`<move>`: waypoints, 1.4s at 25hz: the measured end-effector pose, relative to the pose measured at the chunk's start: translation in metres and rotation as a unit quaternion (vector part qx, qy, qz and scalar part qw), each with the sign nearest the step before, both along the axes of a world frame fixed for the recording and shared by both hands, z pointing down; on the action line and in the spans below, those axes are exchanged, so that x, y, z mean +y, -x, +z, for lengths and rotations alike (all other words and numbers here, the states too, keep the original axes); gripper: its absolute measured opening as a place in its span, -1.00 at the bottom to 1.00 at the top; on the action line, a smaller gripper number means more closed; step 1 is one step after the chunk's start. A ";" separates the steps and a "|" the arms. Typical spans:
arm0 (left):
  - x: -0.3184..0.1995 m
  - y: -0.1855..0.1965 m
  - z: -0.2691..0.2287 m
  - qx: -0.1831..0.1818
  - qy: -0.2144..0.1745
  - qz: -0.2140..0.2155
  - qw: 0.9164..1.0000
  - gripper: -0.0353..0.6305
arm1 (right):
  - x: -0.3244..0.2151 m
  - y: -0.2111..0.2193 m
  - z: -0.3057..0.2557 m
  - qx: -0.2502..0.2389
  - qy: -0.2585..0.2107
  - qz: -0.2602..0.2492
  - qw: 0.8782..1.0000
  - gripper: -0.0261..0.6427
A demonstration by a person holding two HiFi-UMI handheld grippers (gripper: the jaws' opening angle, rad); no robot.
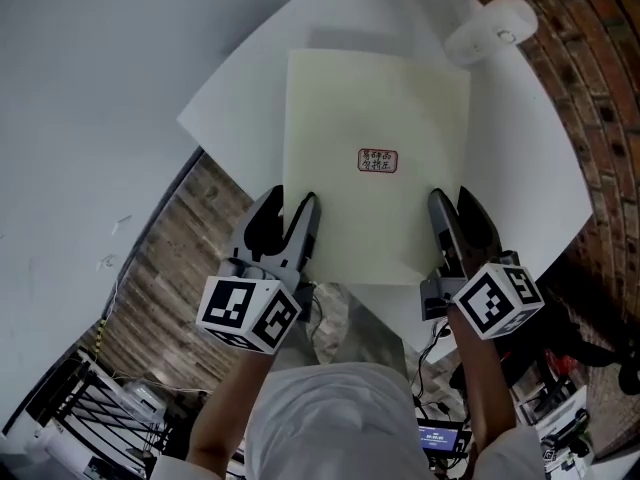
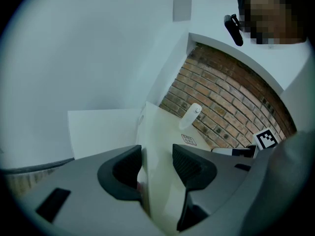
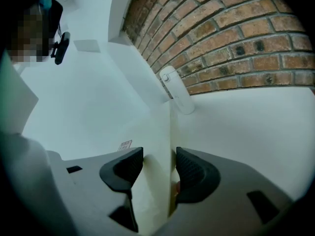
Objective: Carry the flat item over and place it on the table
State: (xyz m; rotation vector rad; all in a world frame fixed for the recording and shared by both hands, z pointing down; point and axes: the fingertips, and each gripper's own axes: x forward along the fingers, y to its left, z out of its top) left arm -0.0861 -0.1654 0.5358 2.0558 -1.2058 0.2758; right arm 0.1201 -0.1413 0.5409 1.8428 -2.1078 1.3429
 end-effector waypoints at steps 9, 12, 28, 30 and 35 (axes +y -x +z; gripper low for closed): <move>-0.012 -0.008 0.029 -0.011 0.005 -0.002 1.000 -0.27 | -0.012 -0.008 0.027 0.009 0.008 -0.001 1.000 -0.24; -0.014 -0.010 0.037 -0.017 0.004 -0.003 1.000 -0.27 | -0.014 -0.010 0.036 0.013 0.014 -0.001 1.000 -0.24; -0.013 -0.014 0.058 -0.040 -0.012 -0.010 0.999 -0.27 | -0.015 -0.012 0.053 0.032 0.008 -0.007 0.999 -0.24; -0.012 -0.015 0.057 -0.037 -0.014 -0.003 0.999 -0.27 | -0.014 -0.011 0.052 0.041 0.011 -0.010 0.999 -0.23; -0.013 -0.016 0.049 -0.072 -0.034 0.031 0.996 -0.27 | -0.012 -0.011 0.045 0.064 0.007 -0.007 0.998 -0.21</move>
